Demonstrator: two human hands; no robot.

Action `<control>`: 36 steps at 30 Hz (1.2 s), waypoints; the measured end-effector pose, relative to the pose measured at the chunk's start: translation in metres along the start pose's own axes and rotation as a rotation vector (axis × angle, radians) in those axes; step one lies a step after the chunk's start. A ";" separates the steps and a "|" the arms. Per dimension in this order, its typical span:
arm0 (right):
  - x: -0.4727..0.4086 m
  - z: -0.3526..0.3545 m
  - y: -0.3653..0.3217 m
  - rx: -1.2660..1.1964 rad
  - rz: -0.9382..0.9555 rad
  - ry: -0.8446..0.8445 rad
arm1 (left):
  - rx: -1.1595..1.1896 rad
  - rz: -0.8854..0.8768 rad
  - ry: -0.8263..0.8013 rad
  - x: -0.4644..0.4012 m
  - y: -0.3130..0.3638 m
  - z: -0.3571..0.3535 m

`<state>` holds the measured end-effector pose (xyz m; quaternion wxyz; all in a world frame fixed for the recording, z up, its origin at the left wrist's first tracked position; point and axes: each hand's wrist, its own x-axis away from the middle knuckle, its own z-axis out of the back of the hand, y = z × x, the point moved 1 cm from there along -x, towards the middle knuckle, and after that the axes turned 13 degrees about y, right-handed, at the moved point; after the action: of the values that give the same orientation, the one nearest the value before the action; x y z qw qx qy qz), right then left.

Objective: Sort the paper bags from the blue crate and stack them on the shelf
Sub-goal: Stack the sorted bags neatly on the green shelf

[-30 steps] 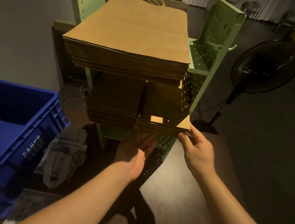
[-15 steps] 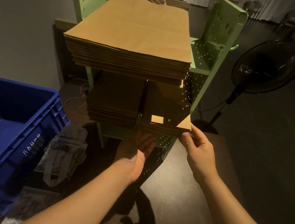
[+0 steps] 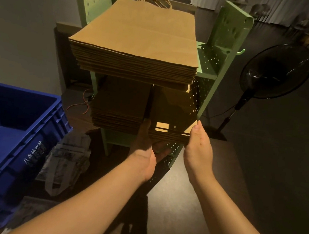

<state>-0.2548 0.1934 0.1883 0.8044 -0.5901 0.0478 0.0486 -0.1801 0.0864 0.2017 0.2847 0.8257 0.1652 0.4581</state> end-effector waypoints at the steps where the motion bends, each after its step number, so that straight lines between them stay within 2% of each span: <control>1: 0.002 -0.001 0.000 0.029 0.008 0.005 | -0.001 -0.009 0.005 0.000 0.000 0.000; 6: 0.002 0.002 0.000 -0.023 -0.023 0.028 | 0.034 -0.016 0.015 0.005 0.001 0.000; 9: 0.002 0.006 -0.005 -0.075 -0.033 0.036 | 0.043 0.048 0.053 0.008 -0.004 0.001; 11: 0.004 0.009 -0.008 -0.074 0.019 0.034 | -0.005 0.066 0.067 0.011 -0.007 0.002; 15: 0.005 0.015 -0.003 0.047 0.207 0.029 | -0.070 -0.059 0.027 0.010 -0.011 0.008; 21: 0.003 0.023 0.000 0.106 0.243 -0.029 | -0.163 -0.058 0.102 0.011 -0.013 0.010; 26: 0.002 0.028 0.005 0.055 0.226 -0.006 | -0.086 -0.097 0.083 0.011 -0.009 0.008; 32: -0.003 0.029 0.009 -0.012 0.175 -0.037 | -0.062 -0.066 0.113 0.010 -0.010 0.006; 36: 0.000 0.024 0.017 -0.093 -0.006 -0.009 | -0.025 -0.055 0.075 0.016 -0.008 0.007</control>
<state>-0.2569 0.2217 0.1800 0.7765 -0.6267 0.0400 0.0513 -0.1659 0.0990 0.2043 0.3012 0.7996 0.1926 0.4826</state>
